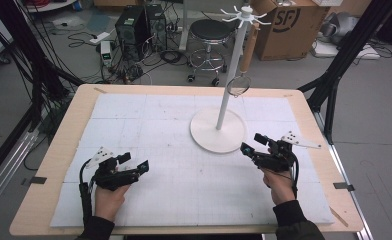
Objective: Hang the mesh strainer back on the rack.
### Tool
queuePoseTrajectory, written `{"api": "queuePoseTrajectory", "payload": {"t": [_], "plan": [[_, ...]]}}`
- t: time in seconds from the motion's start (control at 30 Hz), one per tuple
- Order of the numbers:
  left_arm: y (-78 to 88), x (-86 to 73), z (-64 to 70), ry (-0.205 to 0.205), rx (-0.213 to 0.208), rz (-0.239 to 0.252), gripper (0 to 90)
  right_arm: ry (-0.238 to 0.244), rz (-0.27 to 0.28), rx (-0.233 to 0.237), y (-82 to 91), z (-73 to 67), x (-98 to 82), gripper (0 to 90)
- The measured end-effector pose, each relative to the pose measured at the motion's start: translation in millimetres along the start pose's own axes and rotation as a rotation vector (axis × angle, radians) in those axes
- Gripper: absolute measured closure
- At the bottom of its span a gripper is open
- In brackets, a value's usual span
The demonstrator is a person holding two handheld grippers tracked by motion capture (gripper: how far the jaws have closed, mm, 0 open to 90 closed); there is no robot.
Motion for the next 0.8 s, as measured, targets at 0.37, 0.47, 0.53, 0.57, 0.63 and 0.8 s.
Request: {"api": "queuePoseTrajectory", "payload": {"t": [0.37, 0.47, 0.53, 0.57, 0.63, 0.8], "plan": [[-0.6, -1.3, 1.1, -0.006, -0.009, -0.009, 11.5, -0.001, -0.053, -0.017, 5.8, 2.9, -14.3, 13.7], [-0.4, -1.5, 0.7, -0.007, -0.010, -0.008, 11.5, -0.002, -0.061, -0.023, 6.4, 4.3, -15.2, 13.6], [-0.3, -1.4, 0.6, -0.007, -0.012, -0.008, 11.5, -0.012, -0.058, -0.025, 8.2, 5.3, -16.8, 13.6], [-0.5, -1.3, 0.6, -0.004, -0.012, -0.006, 11.5, -0.023, -0.063, -0.026, 11.0, 7.5, -20.5, 13.6], [-0.7, -1.4, 0.2, -0.005, -0.010, -0.005, 11.5, -0.021, -0.062, -0.030, 12.6, 9.1, -22.4, 13.5], [-0.2, -1.4, -1.7, 0.003, -0.002, -0.005, 11.5, -0.037, -0.044, -0.031, 21.2, 12.2, -28.3, 13.0]]}}
Point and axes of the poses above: each handheld gripper's, and its own axes: y roughly backward along the jaws, x roughly out of its top, z roughly to its right, the point moved 4 cm from there along -y, roughly forward along the jaws, and after that the axes turned 14 degrees about z, right-handed, at the moved point
